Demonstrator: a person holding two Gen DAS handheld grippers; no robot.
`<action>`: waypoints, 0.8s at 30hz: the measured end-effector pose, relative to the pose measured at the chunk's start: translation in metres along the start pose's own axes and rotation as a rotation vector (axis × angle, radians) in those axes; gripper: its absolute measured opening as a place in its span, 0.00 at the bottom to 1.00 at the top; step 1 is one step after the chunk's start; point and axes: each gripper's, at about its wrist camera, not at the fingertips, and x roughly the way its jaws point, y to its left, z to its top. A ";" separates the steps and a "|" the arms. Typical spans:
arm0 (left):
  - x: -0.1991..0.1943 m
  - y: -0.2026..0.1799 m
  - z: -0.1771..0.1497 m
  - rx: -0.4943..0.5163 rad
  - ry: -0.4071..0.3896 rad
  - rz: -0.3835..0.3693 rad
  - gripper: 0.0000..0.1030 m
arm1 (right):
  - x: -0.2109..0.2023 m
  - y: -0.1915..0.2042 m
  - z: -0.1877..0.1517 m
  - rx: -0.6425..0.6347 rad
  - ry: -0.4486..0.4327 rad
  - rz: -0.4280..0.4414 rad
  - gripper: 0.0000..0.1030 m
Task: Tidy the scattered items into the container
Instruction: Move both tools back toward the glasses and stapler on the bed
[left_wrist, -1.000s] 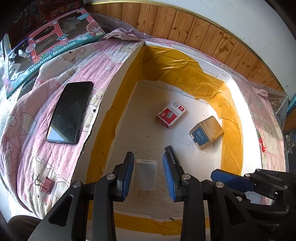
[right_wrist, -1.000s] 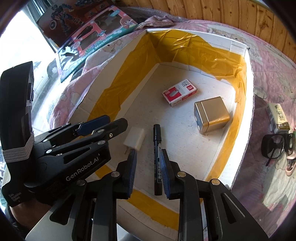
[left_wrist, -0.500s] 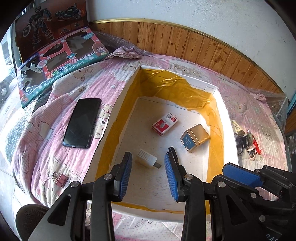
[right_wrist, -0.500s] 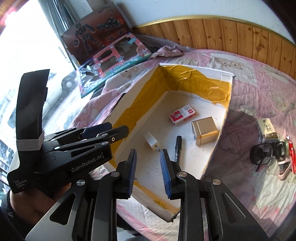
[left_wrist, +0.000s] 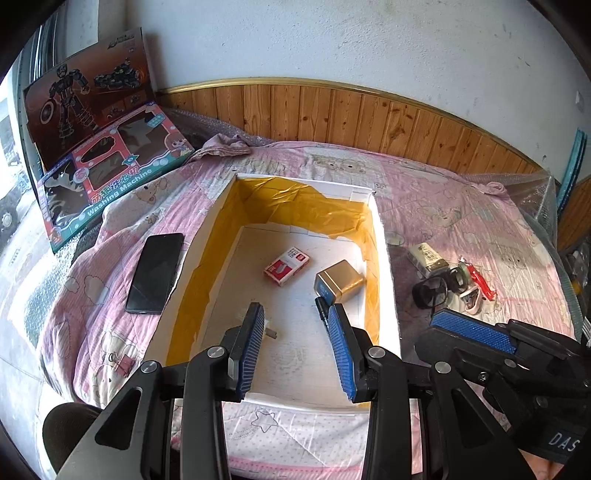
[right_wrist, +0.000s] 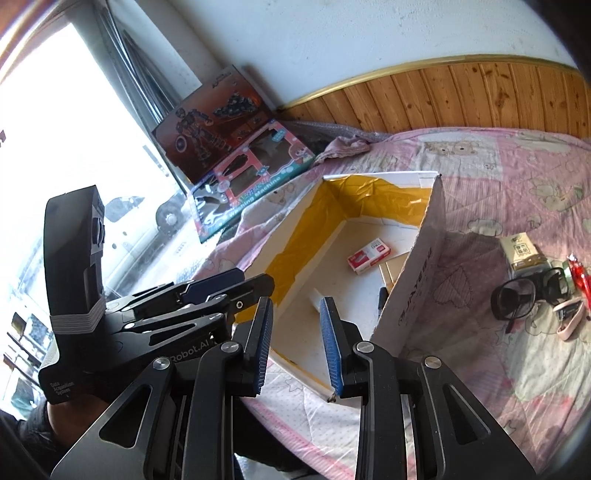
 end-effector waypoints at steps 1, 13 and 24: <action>-0.001 -0.004 -0.001 0.004 -0.002 -0.003 0.37 | -0.004 -0.002 -0.001 0.004 -0.004 0.001 0.29; -0.001 -0.066 -0.018 0.080 0.035 -0.066 0.37 | -0.053 -0.041 -0.006 0.064 -0.038 -0.004 0.29; 0.017 -0.123 -0.025 0.127 0.086 -0.150 0.37 | -0.090 -0.104 -0.009 0.136 -0.052 -0.120 0.29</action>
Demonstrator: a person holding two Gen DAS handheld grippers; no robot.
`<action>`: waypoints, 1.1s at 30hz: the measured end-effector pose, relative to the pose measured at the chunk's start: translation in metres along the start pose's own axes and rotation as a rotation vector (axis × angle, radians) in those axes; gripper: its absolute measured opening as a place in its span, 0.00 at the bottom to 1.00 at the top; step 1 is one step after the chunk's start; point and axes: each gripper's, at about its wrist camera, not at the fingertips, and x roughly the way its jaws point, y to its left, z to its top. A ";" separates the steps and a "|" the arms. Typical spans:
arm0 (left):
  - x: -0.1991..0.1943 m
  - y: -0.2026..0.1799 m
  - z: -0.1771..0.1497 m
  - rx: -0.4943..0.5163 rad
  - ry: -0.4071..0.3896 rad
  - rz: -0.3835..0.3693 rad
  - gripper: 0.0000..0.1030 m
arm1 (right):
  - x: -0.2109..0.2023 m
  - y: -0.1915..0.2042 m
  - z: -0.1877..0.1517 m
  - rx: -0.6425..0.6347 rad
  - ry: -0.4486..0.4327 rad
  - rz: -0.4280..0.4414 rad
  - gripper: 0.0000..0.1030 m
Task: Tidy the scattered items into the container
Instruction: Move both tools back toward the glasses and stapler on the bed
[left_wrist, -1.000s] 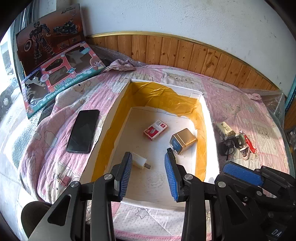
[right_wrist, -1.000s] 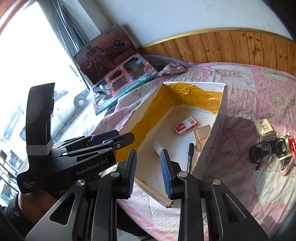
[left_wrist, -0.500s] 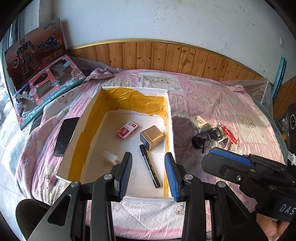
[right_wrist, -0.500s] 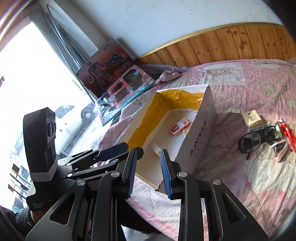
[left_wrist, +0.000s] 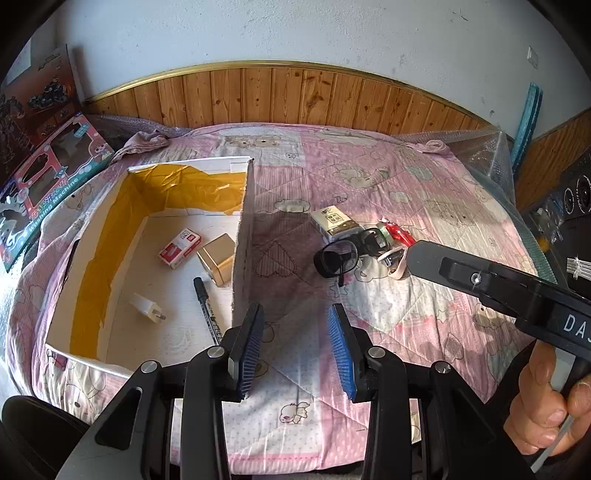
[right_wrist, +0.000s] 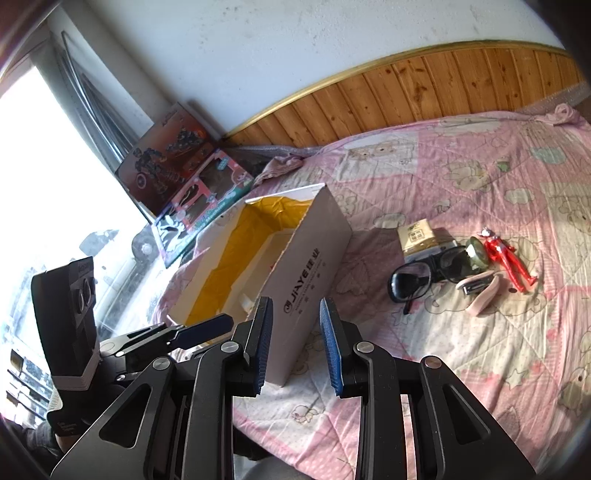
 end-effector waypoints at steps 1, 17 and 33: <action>0.003 -0.004 0.001 0.003 0.005 -0.006 0.37 | -0.001 -0.005 0.001 0.003 0.002 -0.009 0.29; 0.072 -0.054 0.026 0.018 0.080 -0.086 0.41 | 0.012 -0.086 0.004 0.102 0.078 -0.153 0.29; 0.175 -0.060 0.059 0.001 0.127 -0.063 0.46 | 0.073 -0.202 0.003 0.394 0.215 -0.268 0.32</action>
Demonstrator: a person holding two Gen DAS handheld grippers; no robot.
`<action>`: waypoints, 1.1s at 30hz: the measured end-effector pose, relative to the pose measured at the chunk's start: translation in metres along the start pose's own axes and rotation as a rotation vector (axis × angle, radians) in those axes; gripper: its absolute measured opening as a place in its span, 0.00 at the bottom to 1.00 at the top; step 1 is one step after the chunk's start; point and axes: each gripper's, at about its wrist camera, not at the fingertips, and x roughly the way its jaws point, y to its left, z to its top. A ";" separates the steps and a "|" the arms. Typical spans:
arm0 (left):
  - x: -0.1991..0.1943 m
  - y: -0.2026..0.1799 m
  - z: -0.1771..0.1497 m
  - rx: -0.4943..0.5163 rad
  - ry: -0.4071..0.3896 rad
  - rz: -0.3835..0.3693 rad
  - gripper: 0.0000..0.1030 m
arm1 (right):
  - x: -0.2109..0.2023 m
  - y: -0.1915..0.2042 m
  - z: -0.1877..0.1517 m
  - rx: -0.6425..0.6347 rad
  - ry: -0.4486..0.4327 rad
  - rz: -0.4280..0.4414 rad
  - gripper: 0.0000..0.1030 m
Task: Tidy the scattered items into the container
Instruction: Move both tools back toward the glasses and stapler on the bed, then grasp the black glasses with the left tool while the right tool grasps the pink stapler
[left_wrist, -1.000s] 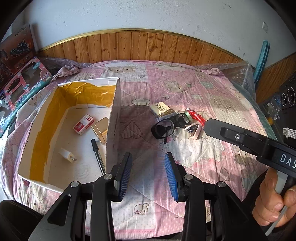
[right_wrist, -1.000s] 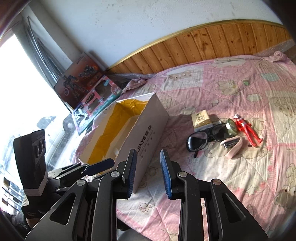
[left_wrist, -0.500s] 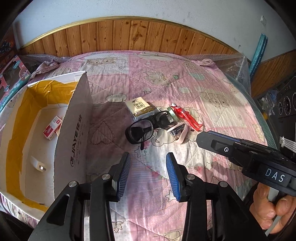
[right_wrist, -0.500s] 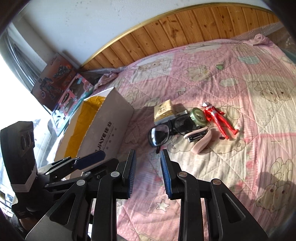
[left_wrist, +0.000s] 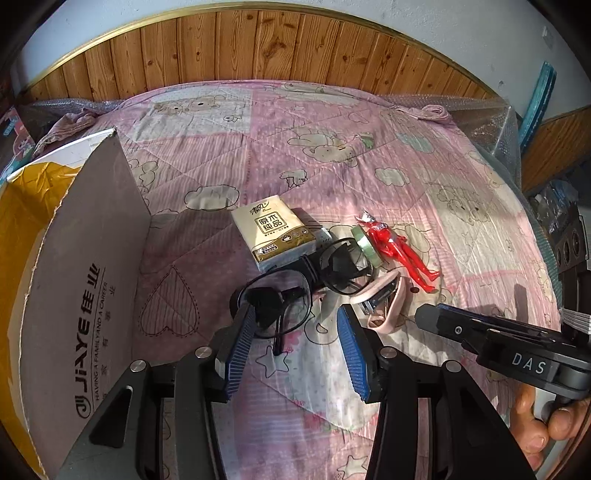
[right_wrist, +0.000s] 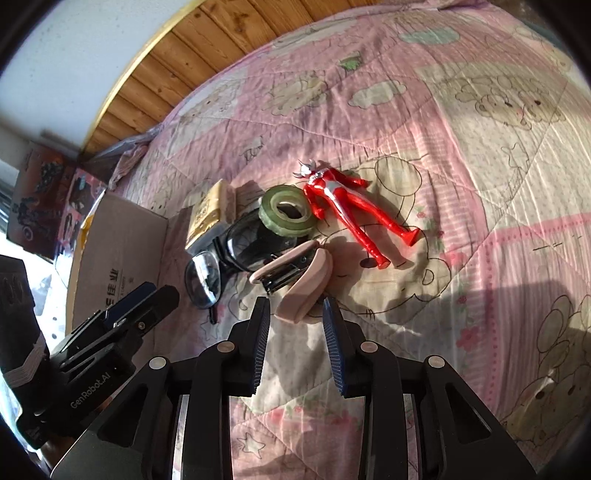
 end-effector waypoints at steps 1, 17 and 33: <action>0.005 0.002 0.003 -0.008 -0.005 0.009 0.46 | 0.007 -0.006 0.002 0.032 0.011 0.016 0.32; 0.051 0.009 -0.005 -0.074 0.079 -0.152 0.49 | 0.014 0.043 0.015 -0.299 -0.011 -0.188 0.27; 0.062 -0.014 0.010 0.024 0.031 -0.115 0.51 | -0.005 0.011 0.029 -0.246 -0.013 -0.234 0.40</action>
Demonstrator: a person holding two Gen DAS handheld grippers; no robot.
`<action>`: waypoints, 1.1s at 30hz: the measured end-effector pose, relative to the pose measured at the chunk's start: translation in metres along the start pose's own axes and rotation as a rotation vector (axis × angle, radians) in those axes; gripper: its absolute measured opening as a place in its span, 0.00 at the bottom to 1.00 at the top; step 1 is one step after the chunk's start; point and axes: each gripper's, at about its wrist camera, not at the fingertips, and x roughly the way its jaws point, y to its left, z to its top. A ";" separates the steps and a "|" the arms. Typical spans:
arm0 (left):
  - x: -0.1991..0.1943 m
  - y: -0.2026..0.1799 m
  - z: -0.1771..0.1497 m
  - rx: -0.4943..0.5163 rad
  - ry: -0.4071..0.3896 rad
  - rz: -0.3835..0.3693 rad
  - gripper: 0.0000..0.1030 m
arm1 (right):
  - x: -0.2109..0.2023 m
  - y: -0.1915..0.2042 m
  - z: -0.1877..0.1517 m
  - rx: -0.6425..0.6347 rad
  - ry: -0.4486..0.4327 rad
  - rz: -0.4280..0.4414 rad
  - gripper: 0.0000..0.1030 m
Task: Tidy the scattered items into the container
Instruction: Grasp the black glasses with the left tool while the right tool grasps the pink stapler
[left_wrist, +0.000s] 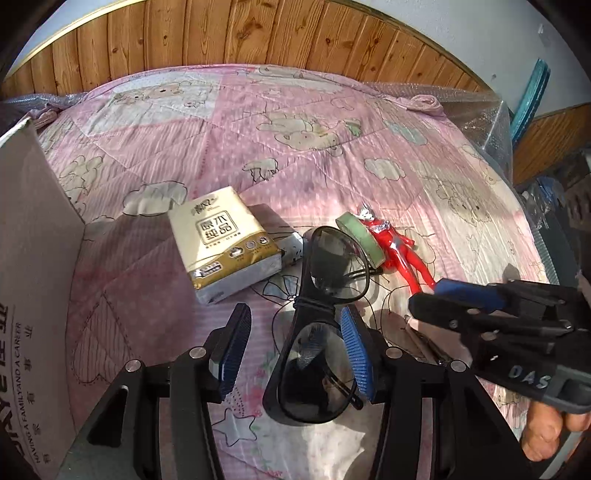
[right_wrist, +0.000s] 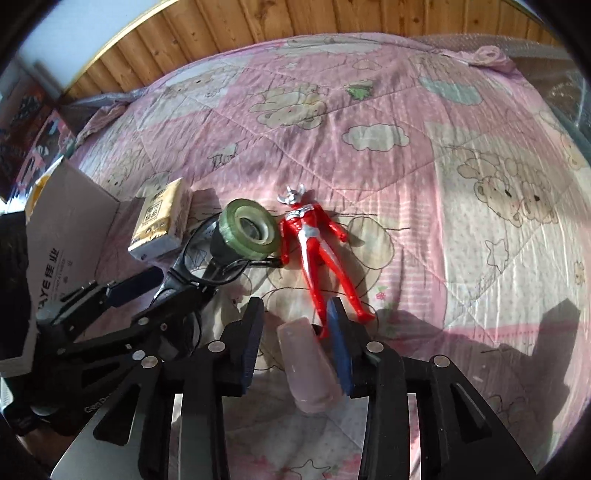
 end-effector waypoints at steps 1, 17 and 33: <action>0.003 0.000 -0.001 -0.007 0.012 -0.013 0.51 | -0.003 -0.004 -0.002 0.011 0.002 0.006 0.41; -0.012 0.007 -0.027 -0.058 0.049 -0.003 0.44 | -0.009 -0.004 -0.025 -0.004 0.040 0.129 0.48; -0.012 0.016 -0.033 -0.100 0.052 0.032 0.48 | 0.019 0.011 -0.031 -0.086 0.067 -0.023 0.27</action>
